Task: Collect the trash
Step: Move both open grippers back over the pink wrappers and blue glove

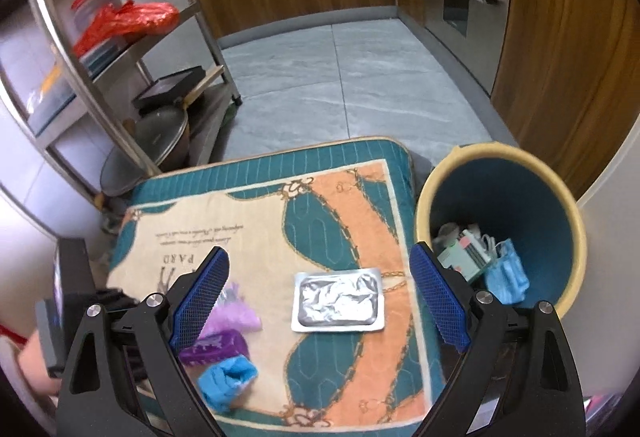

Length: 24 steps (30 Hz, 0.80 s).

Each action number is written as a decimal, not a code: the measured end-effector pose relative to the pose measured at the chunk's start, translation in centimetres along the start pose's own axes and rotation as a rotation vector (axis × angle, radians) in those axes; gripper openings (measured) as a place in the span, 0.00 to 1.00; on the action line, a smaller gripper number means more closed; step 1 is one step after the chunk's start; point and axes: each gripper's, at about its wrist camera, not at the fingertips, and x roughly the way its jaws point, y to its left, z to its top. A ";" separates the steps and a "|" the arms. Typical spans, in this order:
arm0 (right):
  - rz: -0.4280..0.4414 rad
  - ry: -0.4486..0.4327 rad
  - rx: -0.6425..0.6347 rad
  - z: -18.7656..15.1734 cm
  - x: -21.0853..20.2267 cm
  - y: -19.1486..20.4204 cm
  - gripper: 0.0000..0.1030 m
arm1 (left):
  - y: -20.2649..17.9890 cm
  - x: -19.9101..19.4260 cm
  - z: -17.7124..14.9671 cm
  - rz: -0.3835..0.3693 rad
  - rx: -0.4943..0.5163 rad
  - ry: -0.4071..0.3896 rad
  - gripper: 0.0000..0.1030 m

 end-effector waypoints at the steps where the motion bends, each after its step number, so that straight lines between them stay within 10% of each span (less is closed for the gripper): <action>1: 0.003 0.000 0.000 -0.1 -0.2 0.0 0.89 | -0.1 -0.3 0.1 0.006 0.008 -0.009 0.28; 24: -0.008 0.067 -0.068 -4.6 -0.1 3.7 0.89 | 3.4 -7.5 1.4 0.035 -0.158 -0.241 0.24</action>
